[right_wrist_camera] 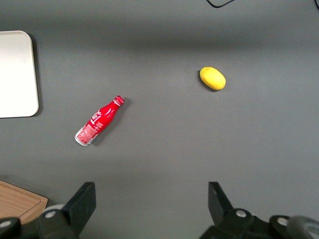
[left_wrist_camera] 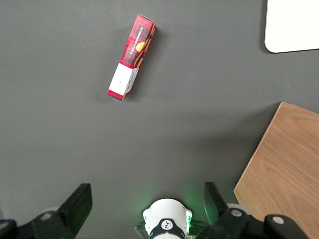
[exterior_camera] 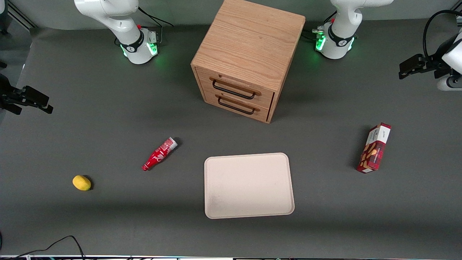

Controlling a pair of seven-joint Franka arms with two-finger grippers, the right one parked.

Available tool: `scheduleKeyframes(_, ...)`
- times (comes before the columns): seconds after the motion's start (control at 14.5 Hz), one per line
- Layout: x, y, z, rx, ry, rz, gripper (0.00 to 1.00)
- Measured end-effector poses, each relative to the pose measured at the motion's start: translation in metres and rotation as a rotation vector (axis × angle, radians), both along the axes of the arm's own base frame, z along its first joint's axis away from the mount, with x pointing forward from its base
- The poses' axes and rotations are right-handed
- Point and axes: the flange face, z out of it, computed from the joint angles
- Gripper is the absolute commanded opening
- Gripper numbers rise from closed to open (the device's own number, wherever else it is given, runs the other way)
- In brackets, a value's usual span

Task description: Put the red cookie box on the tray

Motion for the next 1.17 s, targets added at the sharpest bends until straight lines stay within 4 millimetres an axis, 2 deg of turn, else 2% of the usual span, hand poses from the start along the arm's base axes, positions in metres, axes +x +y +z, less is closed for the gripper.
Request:
scheduleKeyframes(0.55,0.0,0.008,0.001,-0.003,-0.001,0.016,1.0)
scheduleKeyframes(0.9,-0.001,0.035,0.003,-0.04,-0.003,0.072,1.0)
scheduleKeyframes(1.17,-0.002,0.031,0.004,-0.044,-0.004,0.064,1.0)
